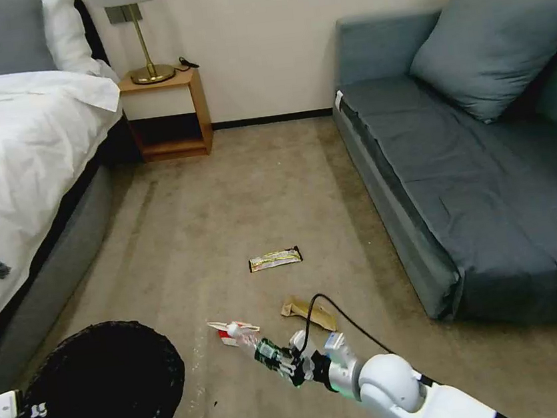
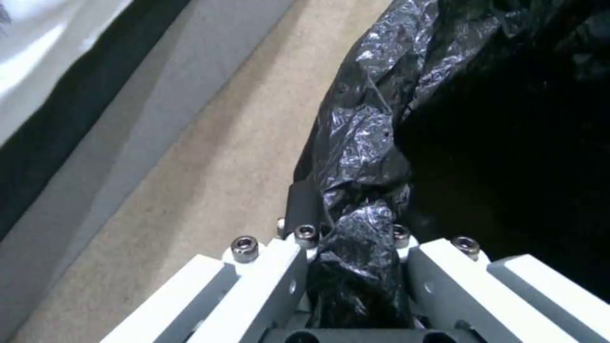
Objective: Pick up the trash bin, then pick up the garbage on the floor and place it into the trash bin.
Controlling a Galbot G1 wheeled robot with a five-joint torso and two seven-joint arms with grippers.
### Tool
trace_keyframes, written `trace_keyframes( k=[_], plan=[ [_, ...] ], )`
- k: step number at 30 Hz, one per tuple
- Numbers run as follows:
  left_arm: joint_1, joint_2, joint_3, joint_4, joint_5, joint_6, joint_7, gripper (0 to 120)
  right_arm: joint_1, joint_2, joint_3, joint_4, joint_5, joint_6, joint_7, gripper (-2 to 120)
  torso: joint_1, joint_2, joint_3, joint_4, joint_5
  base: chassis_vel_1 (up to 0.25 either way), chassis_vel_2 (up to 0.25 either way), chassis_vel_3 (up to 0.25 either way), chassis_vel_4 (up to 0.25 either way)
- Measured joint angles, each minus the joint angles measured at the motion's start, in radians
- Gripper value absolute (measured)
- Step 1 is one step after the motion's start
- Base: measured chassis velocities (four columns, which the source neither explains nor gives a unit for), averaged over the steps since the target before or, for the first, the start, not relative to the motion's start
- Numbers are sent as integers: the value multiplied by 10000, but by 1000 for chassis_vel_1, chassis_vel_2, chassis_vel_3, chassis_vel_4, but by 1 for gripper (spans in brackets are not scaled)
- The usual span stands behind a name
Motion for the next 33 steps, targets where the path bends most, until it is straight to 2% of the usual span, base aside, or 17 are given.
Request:
trace_keyframes(
  k=[5,9,15,16,20,23,30,33],
  plan=[
    [-15,-52,122,-46,7,-1,0,3,523,316,-565,1084,660,465,231,26,0,0,0,1,0,0,0,0,0],
    [-12,-97,132,-89,13,-1,-2,3,1310,786,-1510,1216,395,826,168,26,0,0,0,2,-1,0,0,0,0],
    [52,-174,98,-161,13,1,-3,3,2916,1933,-3502,188,226,1200,516,26,0,0,1,3,-3,0,0,0,0],
    [52,-174,98,-161,13,1,-3,3,2916,1933,-3502,188,226,1200,516,26,0,0,1,3,-3,0,0,0,0],
    [51,-193,69,-205,-7,12,9,3,3490,3142,-4227,-1005,203,1419,1144,26,0,0,2,4,-3,0,0,0,0],
    [32,-174,67,-210,-24,19,15,3,3589,3510,-4395,-1309,207,1449,1377,26,0,0,2,4,-3,0,0,0,0],
    [-14,-126,82,-235,-83,24,25,3,3478,3588,-4437,-1442,141,1452,1568,26,1,0,1,1,-2,0,0,0,0],
    [-13,-95,92,-244,-86,40,29,3,3370,3564,-4390,-1438,78,1451,1569,36,1,-1,1,1,-2,0,0,0,0]
  ],
)
